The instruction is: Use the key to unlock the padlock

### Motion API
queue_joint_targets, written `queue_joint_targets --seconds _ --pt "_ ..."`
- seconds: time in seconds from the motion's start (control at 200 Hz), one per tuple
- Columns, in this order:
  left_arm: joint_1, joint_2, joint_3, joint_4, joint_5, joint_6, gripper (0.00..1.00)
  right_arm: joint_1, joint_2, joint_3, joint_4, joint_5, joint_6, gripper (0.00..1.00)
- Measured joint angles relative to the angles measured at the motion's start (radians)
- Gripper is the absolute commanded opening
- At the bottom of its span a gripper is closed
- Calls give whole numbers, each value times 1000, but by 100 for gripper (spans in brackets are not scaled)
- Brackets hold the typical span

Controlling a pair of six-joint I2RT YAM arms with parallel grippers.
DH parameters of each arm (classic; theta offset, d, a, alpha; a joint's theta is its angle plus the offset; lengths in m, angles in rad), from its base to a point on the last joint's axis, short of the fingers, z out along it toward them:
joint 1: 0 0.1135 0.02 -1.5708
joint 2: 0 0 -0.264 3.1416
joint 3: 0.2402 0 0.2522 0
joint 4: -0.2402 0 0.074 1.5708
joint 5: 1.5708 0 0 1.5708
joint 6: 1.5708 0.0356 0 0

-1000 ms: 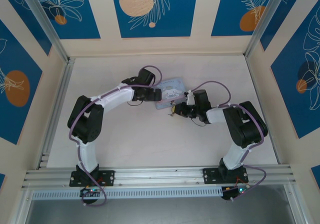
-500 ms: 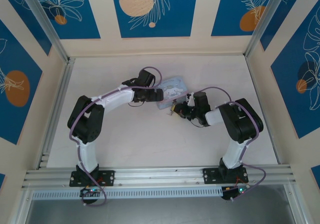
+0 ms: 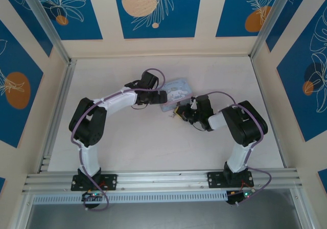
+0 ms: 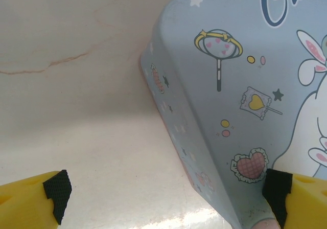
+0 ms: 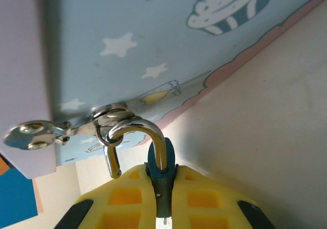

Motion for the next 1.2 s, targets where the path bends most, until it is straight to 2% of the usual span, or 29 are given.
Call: queue_joint_targets --seconds 0.225,0.575,1.2 --pt "0 0 0 5 1 0 97 -11 -1 19 -31 9 9 0" --pt "-2 16 4 39 22 -1 97 -90 -1 76 -114 -23 -13 0" --pt "-8 36 21 58 40 -8 95 -213 1 211 -340 -142 -195 0"
